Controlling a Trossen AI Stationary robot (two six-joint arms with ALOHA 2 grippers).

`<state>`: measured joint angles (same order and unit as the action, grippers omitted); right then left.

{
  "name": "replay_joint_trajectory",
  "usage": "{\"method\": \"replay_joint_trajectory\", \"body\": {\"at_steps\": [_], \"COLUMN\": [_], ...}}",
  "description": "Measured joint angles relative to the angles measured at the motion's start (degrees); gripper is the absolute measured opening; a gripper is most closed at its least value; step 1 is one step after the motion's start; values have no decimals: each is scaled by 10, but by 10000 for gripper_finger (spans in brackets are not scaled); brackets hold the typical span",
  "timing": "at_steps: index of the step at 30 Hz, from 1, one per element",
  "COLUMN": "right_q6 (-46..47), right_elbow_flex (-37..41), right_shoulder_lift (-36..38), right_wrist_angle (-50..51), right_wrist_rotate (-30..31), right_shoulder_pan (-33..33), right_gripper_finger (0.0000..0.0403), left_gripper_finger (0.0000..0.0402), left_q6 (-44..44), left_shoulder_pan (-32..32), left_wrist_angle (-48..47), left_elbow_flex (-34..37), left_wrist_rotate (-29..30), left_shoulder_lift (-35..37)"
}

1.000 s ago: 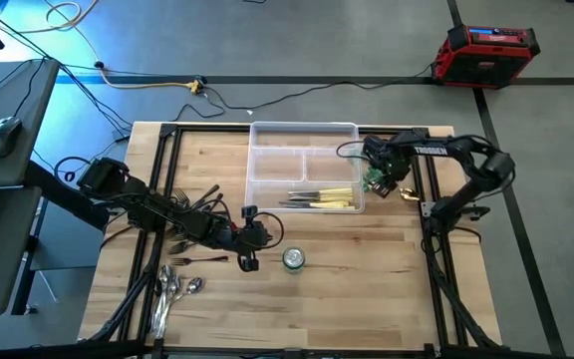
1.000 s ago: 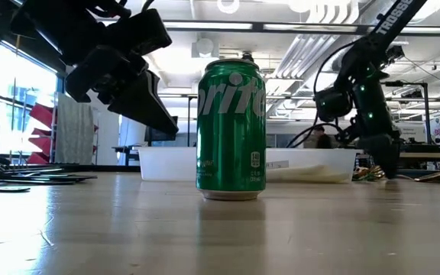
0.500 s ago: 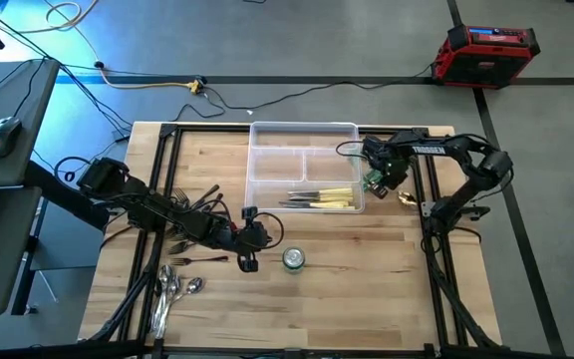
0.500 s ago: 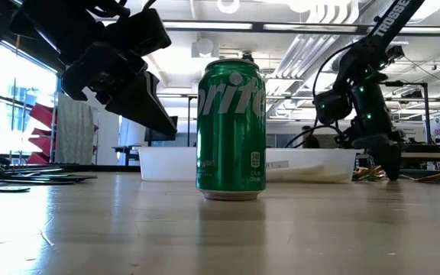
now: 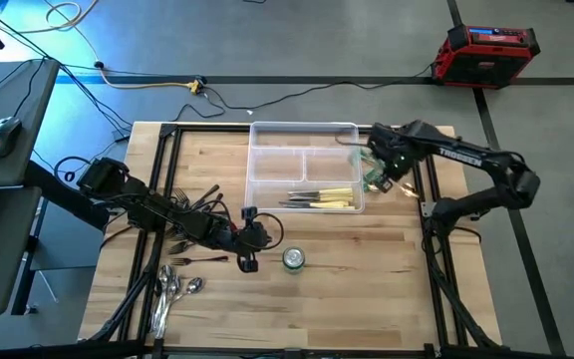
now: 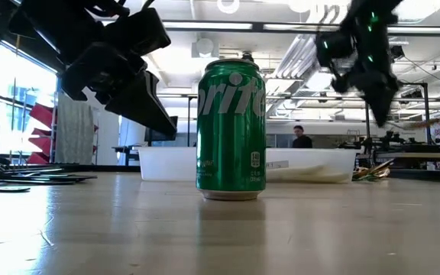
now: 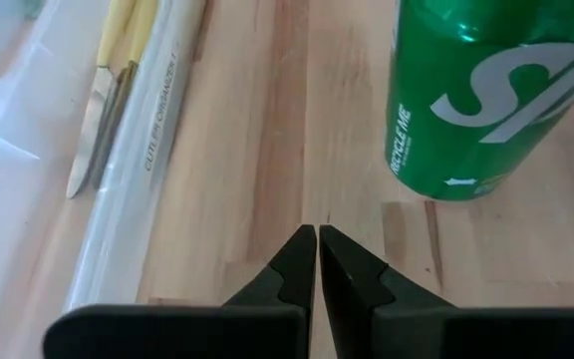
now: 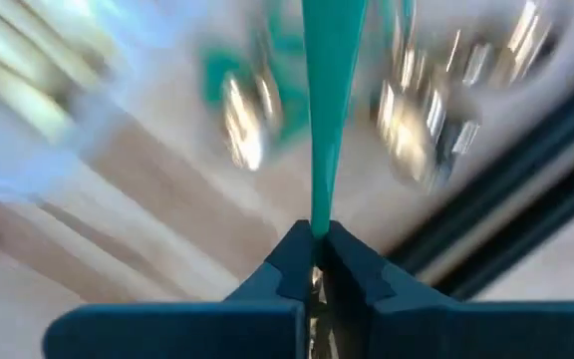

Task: Sort silverware
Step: Put the green spoon into the silverware tray

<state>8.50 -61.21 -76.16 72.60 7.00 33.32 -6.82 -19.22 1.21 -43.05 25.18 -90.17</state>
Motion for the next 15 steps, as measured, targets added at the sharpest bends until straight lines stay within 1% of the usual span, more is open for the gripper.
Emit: {"method": "replay_joint_trajectory", "body": {"at_steps": [2, 4, 7, 11, 13, 15], "right_q6": [-38, -82, -161, -274, -320, -360], "right_elbow_flex": [-56, -116, -206, -314, -366, -419], "right_shoulder_lift": [-6, -21, -68, -175, -244, -316], "right_wrist_angle": [-26, -79, -151, -186, -180, -151], "right_wrist_rotate": [20, 44, 63, 63, 52, 39], "right_shoulder_pan": [-23, -41, -43, -11, 9, 25], "right_gripper_finger": [0, 0, 0, 0, 0, 0], "left_gripper_finger": [0, 0, 0, 0, 0, 0], "left_q6": [7, 20, 31, 34, 40, 41], "left_shoulder_pan": [1, 5, 17, 36, 45, 52], "left_wrist_angle": [0, 1, 4, 4, 3, 2], "left_elbow_flex": [0, 0, 0, 0, 0, 0], "left_wrist_rotate": [11, 25, 43, 46, 46, 47], "left_shoulder_lift": [0, 0, 0, 0, 0, 0]}}
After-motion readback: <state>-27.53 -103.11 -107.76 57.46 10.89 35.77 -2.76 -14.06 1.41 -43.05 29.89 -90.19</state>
